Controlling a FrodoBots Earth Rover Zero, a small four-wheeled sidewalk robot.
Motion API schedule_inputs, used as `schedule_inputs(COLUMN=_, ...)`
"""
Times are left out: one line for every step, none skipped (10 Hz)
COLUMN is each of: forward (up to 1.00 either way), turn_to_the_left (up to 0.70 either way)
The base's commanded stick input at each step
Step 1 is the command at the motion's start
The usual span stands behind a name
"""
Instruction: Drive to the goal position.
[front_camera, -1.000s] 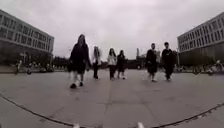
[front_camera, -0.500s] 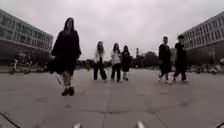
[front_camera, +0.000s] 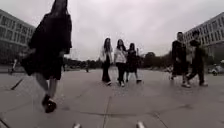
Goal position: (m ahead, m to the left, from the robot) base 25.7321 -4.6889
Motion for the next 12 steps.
schedule_inputs(forward=0.06, turn_to_the_left=0.0)
schedule_inputs(forward=0.06, turn_to_the_left=0.0)
schedule_inputs(forward=0.07, turn_to_the_left=0.0)
schedule_inputs(forward=0.06, turn_to_the_left=0.0)
schedule_inputs(forward=0.07, turn_to_the_left=0.0)
schedule_inputs(forward=0.06, turn_to_the_left=0.0)
schedule_inputs(forward=0.06, turn_to_the_left=0.0)
schedule_inputs(forward=0.06, turn_to_the_left=0.0)
schedule_inputs(forward=0.06, turn_to_the_left=0.0)
schedule_inputs(forward=0.07, turn_to_the_left=0.0)
schedule_inputs(forward=0.06, turn_to_the_left=0.0)
schedule_inputs(forward=0.06, turn_to_the_left=0.0)
